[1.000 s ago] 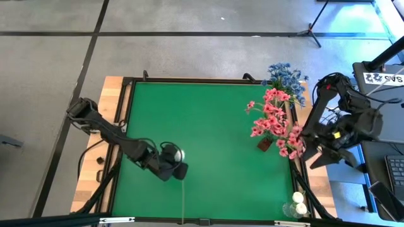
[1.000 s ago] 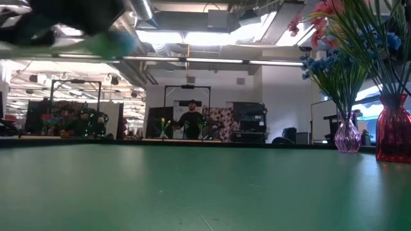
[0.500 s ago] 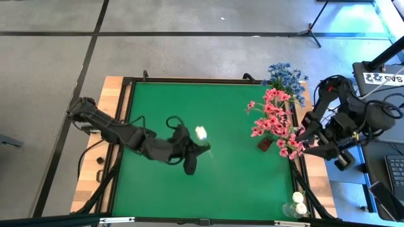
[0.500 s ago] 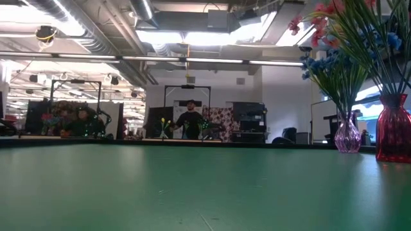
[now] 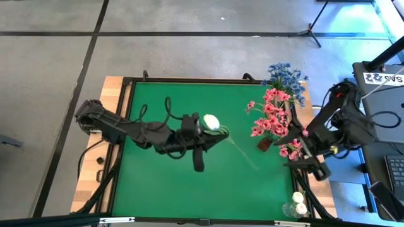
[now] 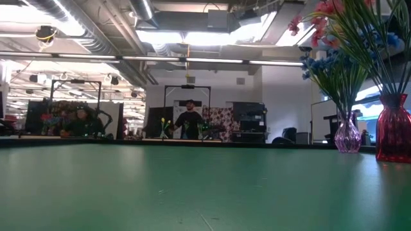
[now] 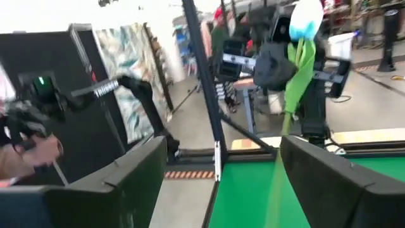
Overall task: Sort flowers into vase by color
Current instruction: Put the white flower into the transparent vase
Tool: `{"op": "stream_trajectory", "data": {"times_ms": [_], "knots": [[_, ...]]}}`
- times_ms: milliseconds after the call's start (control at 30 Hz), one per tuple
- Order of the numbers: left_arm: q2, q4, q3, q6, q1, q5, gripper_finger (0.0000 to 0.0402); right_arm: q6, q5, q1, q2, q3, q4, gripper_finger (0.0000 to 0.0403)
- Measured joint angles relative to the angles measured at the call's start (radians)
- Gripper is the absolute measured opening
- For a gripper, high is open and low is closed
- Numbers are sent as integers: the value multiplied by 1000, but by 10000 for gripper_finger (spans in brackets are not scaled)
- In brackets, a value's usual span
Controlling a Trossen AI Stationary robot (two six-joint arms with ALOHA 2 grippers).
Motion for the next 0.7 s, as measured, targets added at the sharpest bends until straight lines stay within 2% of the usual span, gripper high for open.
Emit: {"op": "stream_trajectory", "data": {"times_ms": [133, 267, 367, 500, 633, 700], "knots": [[89, -58, 143, 54, -3, 14, 4, 24, -129, -101, 39, 61, -53, 307], [153, -61, 228, 63, 5, 7, 4, 69, -169, -168, 64, 119, -125, 299], [187, -61, 243, 56, 10, -32, 4, 73, -190, -199, 77, 130, -190, 294], [232, -51, 242, -31, 21, -44, 4, 78, -194, -242, 120, 130, -214, 292], [243, 34, 241, -30, 10, -26, 4, 140, -198, -290, 167, 130, -157, 292], [244, 70, 242, -20, 2, -22, 4, 164, -240, -311, 182, 130, -117, 292]]}}
